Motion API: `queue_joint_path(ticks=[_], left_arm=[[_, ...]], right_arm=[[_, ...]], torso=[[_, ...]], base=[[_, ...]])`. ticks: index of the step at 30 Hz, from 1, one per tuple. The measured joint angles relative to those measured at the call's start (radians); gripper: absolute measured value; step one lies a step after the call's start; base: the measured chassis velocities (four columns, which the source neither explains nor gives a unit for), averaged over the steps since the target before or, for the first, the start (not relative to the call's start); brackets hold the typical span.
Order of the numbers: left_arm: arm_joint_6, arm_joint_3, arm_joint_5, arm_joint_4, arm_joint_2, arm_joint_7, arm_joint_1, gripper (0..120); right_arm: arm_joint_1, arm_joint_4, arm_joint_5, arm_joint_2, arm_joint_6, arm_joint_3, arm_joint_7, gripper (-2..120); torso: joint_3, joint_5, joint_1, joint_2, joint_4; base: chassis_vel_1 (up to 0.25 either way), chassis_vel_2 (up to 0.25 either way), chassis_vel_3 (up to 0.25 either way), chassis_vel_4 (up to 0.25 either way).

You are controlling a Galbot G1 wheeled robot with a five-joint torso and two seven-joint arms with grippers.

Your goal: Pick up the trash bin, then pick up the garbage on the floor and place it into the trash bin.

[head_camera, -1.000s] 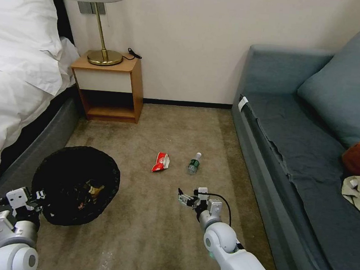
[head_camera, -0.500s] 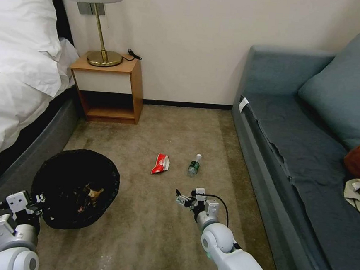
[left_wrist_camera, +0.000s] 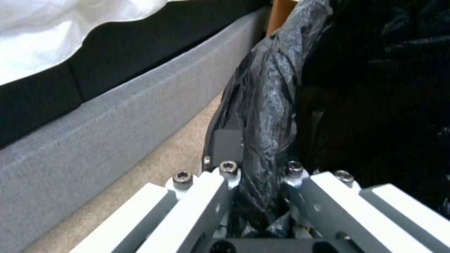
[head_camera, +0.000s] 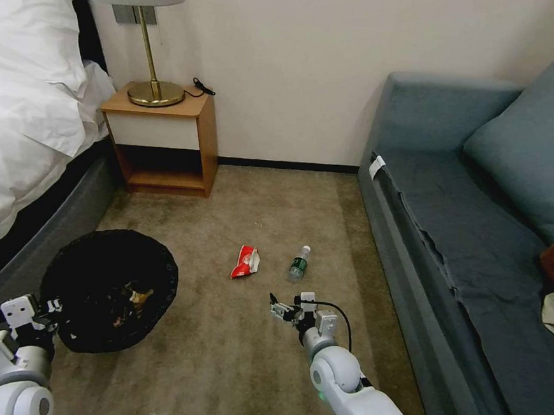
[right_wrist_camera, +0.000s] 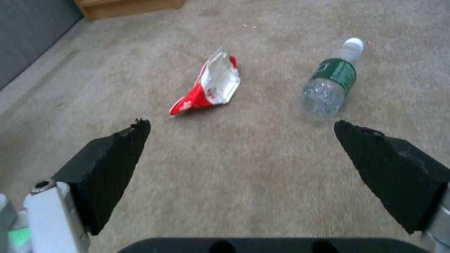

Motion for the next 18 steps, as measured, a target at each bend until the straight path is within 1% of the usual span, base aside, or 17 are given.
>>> queue_joint_path(ticks=[5, 18], left_arm=[[0.0, -0.009, -0.001, 0.008, -0.001, -0.001, -0.007, 2], [-0.003, -0.011, 0.008, 0.02, -0.004, -0.002, -0.013, 2]], right_arm=[[0.001, -0.004, -0.001, -0.001, 0.002, 0.0, -0.006, 100], [0.009, -0.027, -0.007, 0.005, 0.005, -0.012, -0.013, 100]], torso=[[0.0, 0.0, 0.0, 0.0, 0.0], [0.0, 0.0, 0.0, 0.0, 0.0]], base=[[-0.085, 0.079, 0.083, -0.077], [-0.088, 0.085, 0.085, -0.076]])
